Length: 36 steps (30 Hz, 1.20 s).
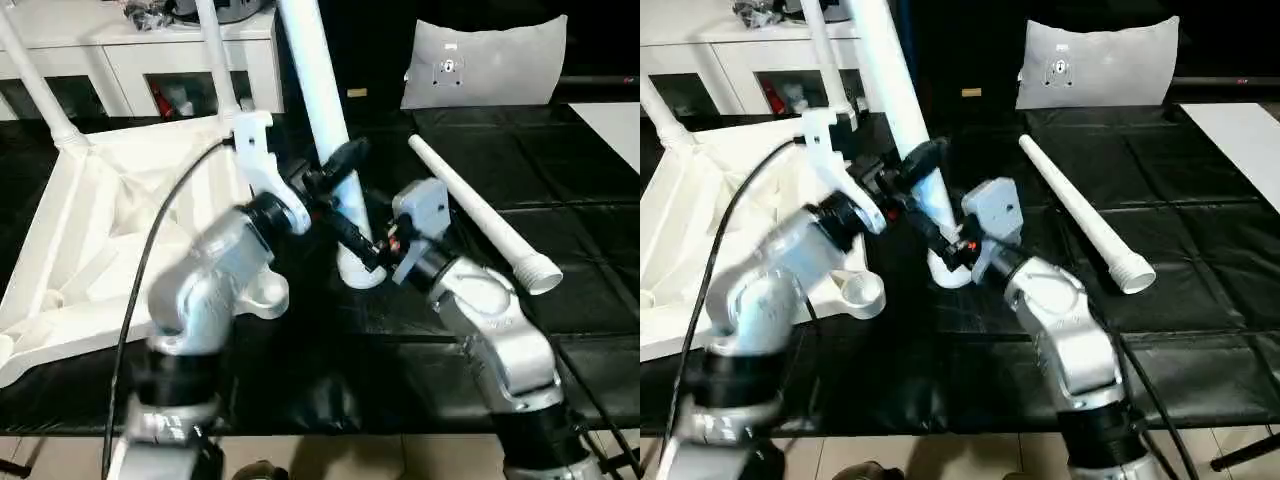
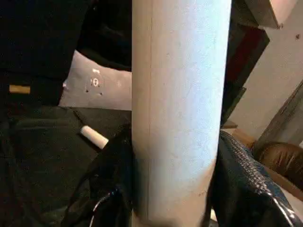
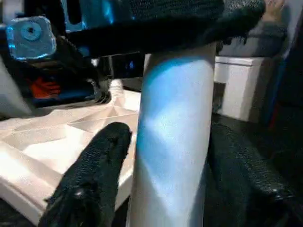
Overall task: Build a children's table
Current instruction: Pick table leg
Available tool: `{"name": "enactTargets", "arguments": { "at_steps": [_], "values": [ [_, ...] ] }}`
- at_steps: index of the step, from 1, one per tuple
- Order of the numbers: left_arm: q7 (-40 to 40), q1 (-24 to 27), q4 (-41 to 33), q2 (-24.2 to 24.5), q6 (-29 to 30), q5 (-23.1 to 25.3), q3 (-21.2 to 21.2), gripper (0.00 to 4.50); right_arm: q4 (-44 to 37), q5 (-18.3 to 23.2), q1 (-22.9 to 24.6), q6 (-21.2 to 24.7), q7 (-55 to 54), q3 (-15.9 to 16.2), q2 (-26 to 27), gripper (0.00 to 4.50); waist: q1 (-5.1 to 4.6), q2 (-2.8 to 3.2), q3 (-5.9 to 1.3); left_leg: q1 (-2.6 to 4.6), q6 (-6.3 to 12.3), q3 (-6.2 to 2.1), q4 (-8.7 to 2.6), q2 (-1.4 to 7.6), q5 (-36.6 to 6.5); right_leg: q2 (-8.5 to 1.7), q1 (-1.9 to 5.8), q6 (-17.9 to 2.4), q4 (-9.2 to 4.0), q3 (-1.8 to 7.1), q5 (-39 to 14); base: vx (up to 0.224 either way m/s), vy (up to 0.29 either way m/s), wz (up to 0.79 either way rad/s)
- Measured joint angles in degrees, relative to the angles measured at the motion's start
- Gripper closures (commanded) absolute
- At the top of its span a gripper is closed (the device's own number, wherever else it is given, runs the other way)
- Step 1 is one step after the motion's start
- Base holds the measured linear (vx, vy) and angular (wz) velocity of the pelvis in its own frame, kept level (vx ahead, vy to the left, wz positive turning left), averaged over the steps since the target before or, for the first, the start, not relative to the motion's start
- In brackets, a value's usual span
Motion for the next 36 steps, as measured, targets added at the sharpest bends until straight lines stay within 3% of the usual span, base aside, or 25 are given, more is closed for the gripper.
{"name": "enactTargets", "arguments": {
  "at_steps": [5,13,18,21,27,36],
  "values": [
    [-4.11,-2.52,2.67,2.97,0.81,-1.71,1.64,2.68,-3.91,6.44,-1.59,8.79,2.76,-2.63,-3.36,1.03,0.25,-0.06,0.03,0.00,0.07,0.03,0.02,-0.01,0.05,-0.02,0.00,0.01,0.03,0.00,0.02,0.000,0.000,0.00],
    [-10.82,-7.97,9.36,7.25,7.66,-8.03,5.20,2.68,-5.76,20.29,-5.34,27.35,9.23,-10.16,-12.37,0.26,0.47,-0.08,0.02,0.02,0.20,0.09,0.13,-0.03,0.14,-0.07,0.04,-0.05,0.05,0.03,0.16,0.000,0.000,0.00],
    [-15.19,-9.67,12.07,9.28,10.39,-9.64,5.32,2.68,-5.75,28.49,-7.18,35.28,12.51,-13.69,-15.75,0.16,0.46,-0.12,0.03,0.02,0.46,0.12,0.13,-0.03,0.30,-0.07,0.02,-0.05,0.08,0.04,0.17,0.000,0.000,0.00],
    [-16.54,-10.74,12.45,9.73,11.56,-10.57,5.31,2.68,-5.75,29.26,-8.38,36.33,13.73,-14.18,-17.39,0.16,0.67,-0.12,0.02,0.02,0.51,0.12,0.13,-0.02,0.34,-0.07,0.03,-0.06,0.09,0.03,0.17,0.000,0.000,0.00],
    [-22.07,-10.71,10.93,12.04,11.25,-9.20,0.34,2.68,-5.51,25.89,-8.38,36.63,15.00,-9.78,-20.84,0.11,1.39,-0.44,0.12,0.02,0.52,0.16,0.14,-0.01,0.35,-0.09,0.02,-0.06,0.09,0.03,0.17,0.000,0.000,0.00],
    [-26.04,-10.75,7.28,13.45,10.31,-6.22,-5.13,2.68,-2.32,24.39,-9.88,37.55,14.41,-6.08,-19.93,0.11,1.77,-0.74,0.14,0.02,0.39,0.21,0.13,-0.01,0.37,-0.10,0.00,-0.08,0.11,0.05,0.19,0.000,0.000,0.00]
  ]
}}
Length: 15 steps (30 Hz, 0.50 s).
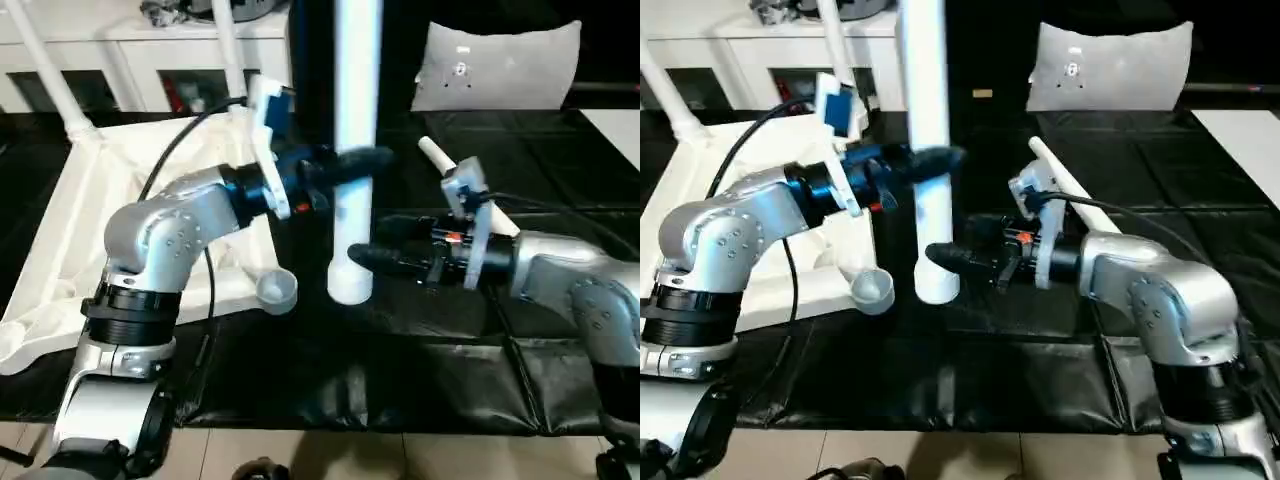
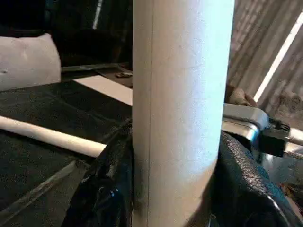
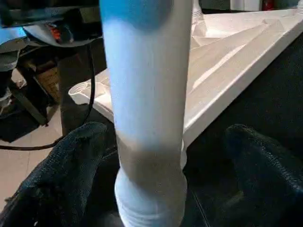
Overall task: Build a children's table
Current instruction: Pick table leg
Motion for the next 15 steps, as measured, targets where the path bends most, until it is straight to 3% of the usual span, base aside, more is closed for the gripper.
{"name": "enactTargets", "arguments": {
  "at_steps": [8,15],
  "values": [
    [-2.09,-1.04,-1.30,0.48,-0.35,1.22,-1.87,2.68,2.49,-0.98,-0.06,-1.18,0.11,1.99,1.44,0.11,0.04,-0.18,-0.01,0.00,-0.16,0.00,0.00,0.01,0.00,0.00,0.00,-0.02,0.01,-0.01,0.07,0.000,0.000,0.00],
    [-3.08,-1.91,-1.61,0.33,-0.97,1.42,-3.02,2.68,3.72,-1.43,-0.27,-1.90,0.73,2.48,2.11,0.74,0.01,-0.20,0.00,0.00,-0.15,0.02,0.00,0.01,0.07,-0.01,-0.01,-0.01,0.01,0.00,0.17,0.000,0.000,0.00]
  ]
}}
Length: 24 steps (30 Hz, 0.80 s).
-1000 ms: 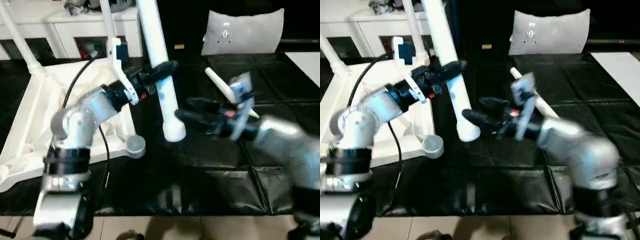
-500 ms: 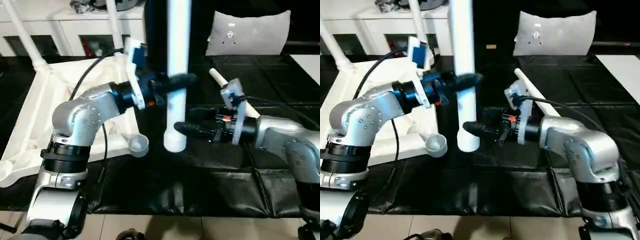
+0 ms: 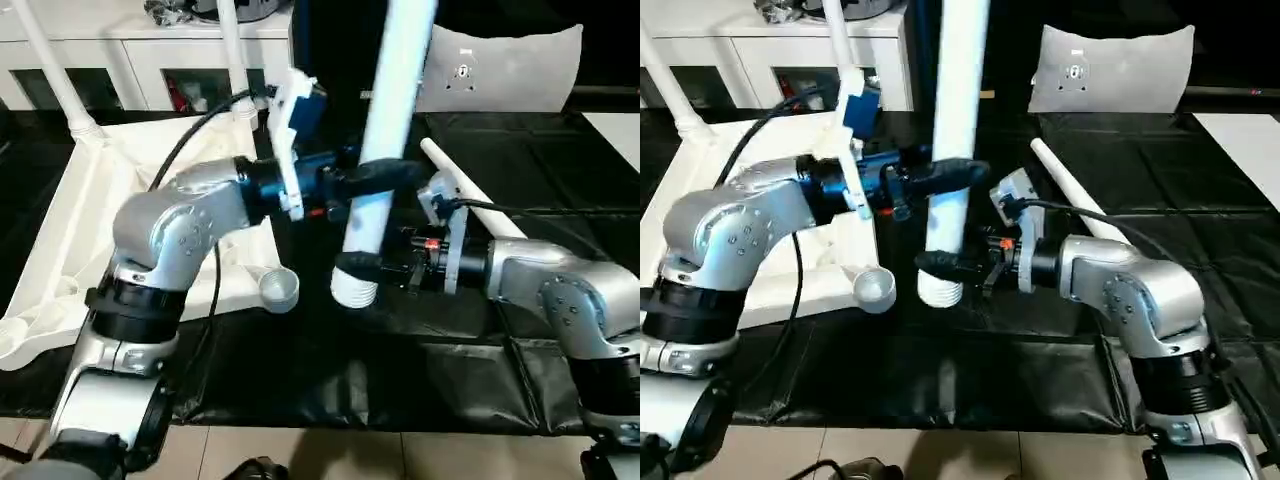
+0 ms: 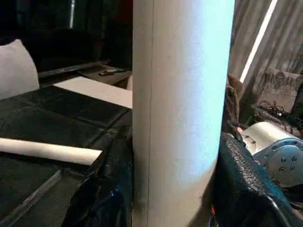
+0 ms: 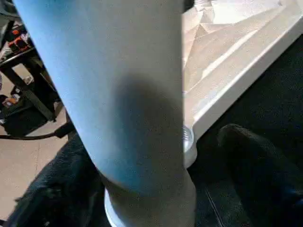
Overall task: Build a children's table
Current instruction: Pick table leg
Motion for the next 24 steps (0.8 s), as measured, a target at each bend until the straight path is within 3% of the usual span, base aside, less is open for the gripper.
{"name": "enactTargets", "arguments": {
  "at_steps": [17,24],
  "values": [
    [-1.23,-0.01,0.04,-0.10,-0.71,1.31,-0.47,2.68,0.63,-0.10,-0.98,-0.99,1.31,1.10,0.88,2.18,0.02,-0.02,0.00,0.00,0.01,0.01,0.00,0.01,0.04,0.00,0.00,-0.01,0.00,0.00,0.05,0.000,0.000,0.00],
    [-0.07,-0.33,0.57,-0.64,-0.07,1.87,-0.25,2.68,0.61,-0.96,-0.98,-2.46,1.34,1.90,0.93,2.46,0.02,-0.02,0.00,0.00,0.00,0.01,0.00,0.01,0.04,0.00,0.00,-0.01,0.00,0.00,0.06,0.000,0.000,0.00]
  ]
}}
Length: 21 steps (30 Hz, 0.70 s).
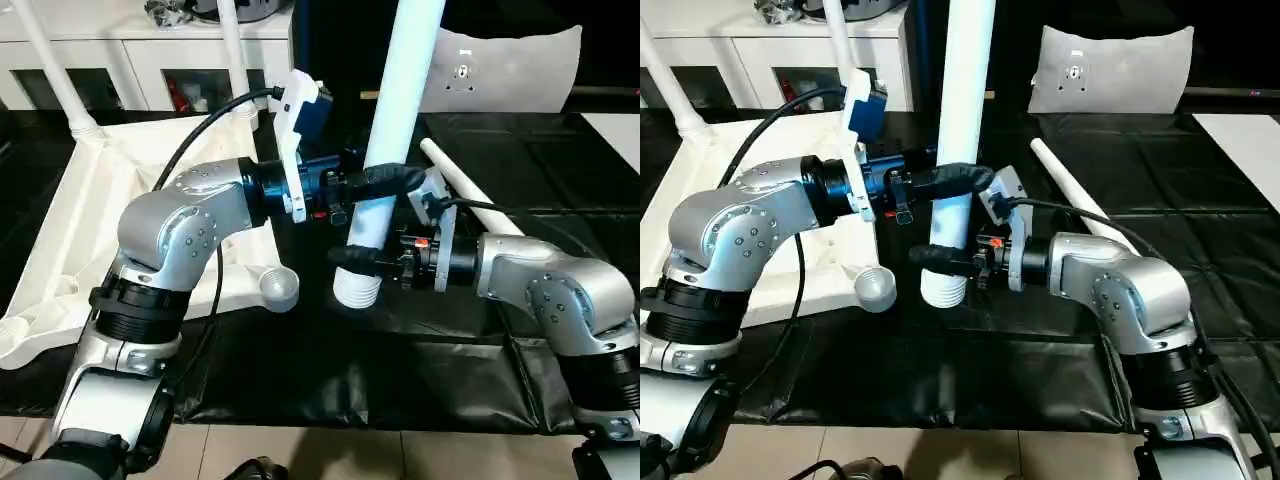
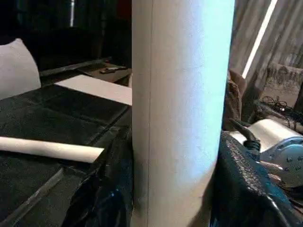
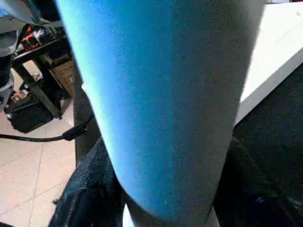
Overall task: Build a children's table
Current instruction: Pick table leg
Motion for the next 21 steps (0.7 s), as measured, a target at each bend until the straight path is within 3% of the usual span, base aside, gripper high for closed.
{"name": "enactTargets", "arguments": {
  "at_steps": [4,7,17,21],
  "values": [
    [0.83,-0.04,0.15,-0.47,1.18,-0.29,0.85,2.68,0.02,-0.81,0.00,-0.54,-0.19,0.15,0.46,2.53,-0.01,0.00,0.00,0.00,0.00,0.00,0.00,0.00,0.00,0.00,0.00,0.00,0.00,0.00,0.00,0.000,0.000,0.00],
    [1.30,-0.02,0.10,-1.05,2.24,-1.21,1.62,1.98,0.02,-0.91,0.01,-0.94,-0.24,0.23,0.72,2.56,0.00,0.01,0.00,0.00,0.00,0.00,0.00,0.01,0.00,0.00,0.00,0.00,0.00,0.00,0.00,0.000,0.000,0.00],
    [6.97,0.13,-0.10,-5.50,5.56,-5.49,8.48,1.98,-0.54,-0.78,-0.01,-2.89,-0.30,-1.54,2.01,2.59,0.10,0.00,0.00,-0.01,0.01,0.01,0.00,0.00,0.00,0.00,0.01,-0.01,-0.02,0.00,0.01,0.000,0.000,0.00],
    [7.45,1.49,-1.89,-5.55,5.29,-4.05,6.90,1.98,-0.62,-0.81,0.91,-3.07,-0.76,-1.41,3.07,2.59,0.06,0.01,-0.01,-0.01,0.00,0.01,0.00,0.03,0.00,0.01,0.00,-0.01,-0.03,-0.02,0.01,0.000,0.000,0.00]
  ]
}}
